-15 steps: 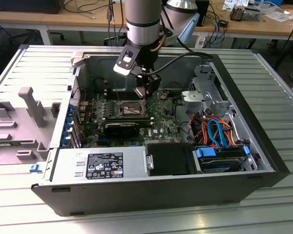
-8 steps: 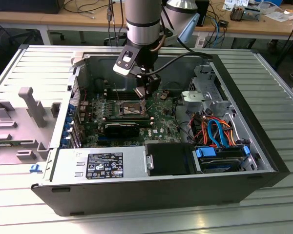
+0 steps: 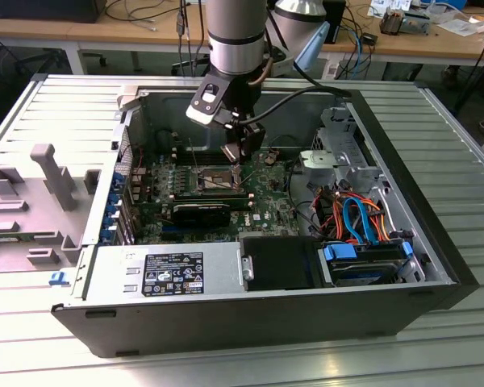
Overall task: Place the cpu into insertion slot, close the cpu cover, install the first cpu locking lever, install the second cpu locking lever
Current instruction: 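Place the cpu into insertion slot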
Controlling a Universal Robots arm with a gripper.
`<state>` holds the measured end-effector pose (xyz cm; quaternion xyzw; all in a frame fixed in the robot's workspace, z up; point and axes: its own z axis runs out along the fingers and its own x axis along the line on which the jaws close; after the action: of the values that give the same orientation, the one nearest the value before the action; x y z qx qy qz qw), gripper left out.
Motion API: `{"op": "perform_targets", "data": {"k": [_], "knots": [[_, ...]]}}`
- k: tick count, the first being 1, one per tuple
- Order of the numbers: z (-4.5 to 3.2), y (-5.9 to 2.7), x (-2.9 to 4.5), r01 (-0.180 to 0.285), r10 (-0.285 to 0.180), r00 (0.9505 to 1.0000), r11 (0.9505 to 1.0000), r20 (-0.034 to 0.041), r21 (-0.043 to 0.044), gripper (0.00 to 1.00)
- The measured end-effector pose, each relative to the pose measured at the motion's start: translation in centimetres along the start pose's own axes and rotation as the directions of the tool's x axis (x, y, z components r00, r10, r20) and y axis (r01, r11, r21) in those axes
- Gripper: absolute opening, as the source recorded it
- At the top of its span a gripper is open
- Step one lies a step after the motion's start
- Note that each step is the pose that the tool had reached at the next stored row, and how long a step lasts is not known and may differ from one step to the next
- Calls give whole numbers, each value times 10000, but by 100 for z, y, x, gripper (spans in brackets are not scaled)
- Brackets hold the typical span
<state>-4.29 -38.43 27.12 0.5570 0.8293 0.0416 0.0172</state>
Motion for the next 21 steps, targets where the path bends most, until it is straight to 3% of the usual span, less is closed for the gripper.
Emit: {"op": "perform_targets", "data": {"k": [21], "knots": [[3,0,0,-350,350,9994,9994,31,-7,55]]}}
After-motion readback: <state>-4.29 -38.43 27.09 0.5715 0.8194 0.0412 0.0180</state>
